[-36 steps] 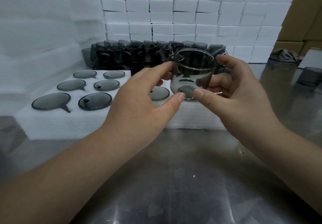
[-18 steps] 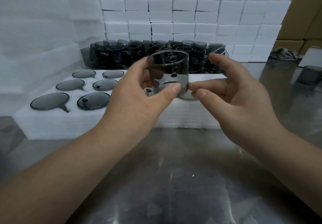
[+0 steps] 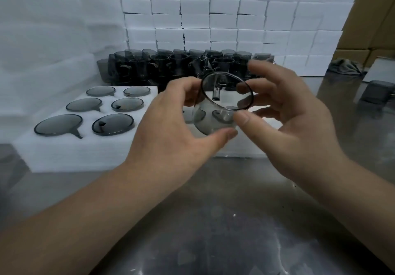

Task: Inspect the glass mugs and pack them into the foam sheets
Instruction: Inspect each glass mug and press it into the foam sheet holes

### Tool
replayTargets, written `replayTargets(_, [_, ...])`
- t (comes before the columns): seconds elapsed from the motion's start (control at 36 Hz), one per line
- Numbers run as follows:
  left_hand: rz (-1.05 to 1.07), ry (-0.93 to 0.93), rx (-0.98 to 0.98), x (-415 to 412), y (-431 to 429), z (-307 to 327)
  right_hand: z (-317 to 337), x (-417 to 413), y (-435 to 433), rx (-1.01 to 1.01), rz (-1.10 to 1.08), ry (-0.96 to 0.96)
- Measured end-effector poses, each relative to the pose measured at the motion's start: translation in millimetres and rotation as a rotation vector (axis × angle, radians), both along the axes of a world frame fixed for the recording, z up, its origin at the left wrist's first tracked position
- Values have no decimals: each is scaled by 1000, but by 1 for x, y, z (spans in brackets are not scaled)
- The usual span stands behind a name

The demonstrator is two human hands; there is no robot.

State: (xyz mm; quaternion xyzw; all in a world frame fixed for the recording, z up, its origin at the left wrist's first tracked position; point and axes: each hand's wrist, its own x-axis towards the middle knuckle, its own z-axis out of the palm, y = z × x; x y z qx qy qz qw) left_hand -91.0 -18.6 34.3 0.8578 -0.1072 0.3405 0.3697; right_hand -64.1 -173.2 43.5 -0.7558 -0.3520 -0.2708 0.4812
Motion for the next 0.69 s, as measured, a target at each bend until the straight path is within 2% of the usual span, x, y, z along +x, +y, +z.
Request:
replayTargets(0.17, [25, -25, 82, 1, -3, -3, -3, -1, 6, -101, -77, -8])
replayTargets(0.28, [30, -35, 86, 1, -6, -3, -4, -3, 8, -82, -77, -7])
replayTargets(0.36, [24, -6, 153, 2, -6, -3, 1, 3, 2, 11, -74, 31])
replayTargets(0.44, [74, 48, 241, 6, -1, -4, 12, 20, -14, 223, -125, 77])
replayTargets(0.56, [189, 144, 465, 16, 9, -9, 25, 47, -41, 447, -228, 115])
replayTargets(0.64, [233, 257, 615, 22, 13, -15, 24, 60, -50, 466, -299, 135])
replayTargets(0.69, [235, 267, 661, 24, 15, -16, 20, 64, -52, 415, -326, 142])
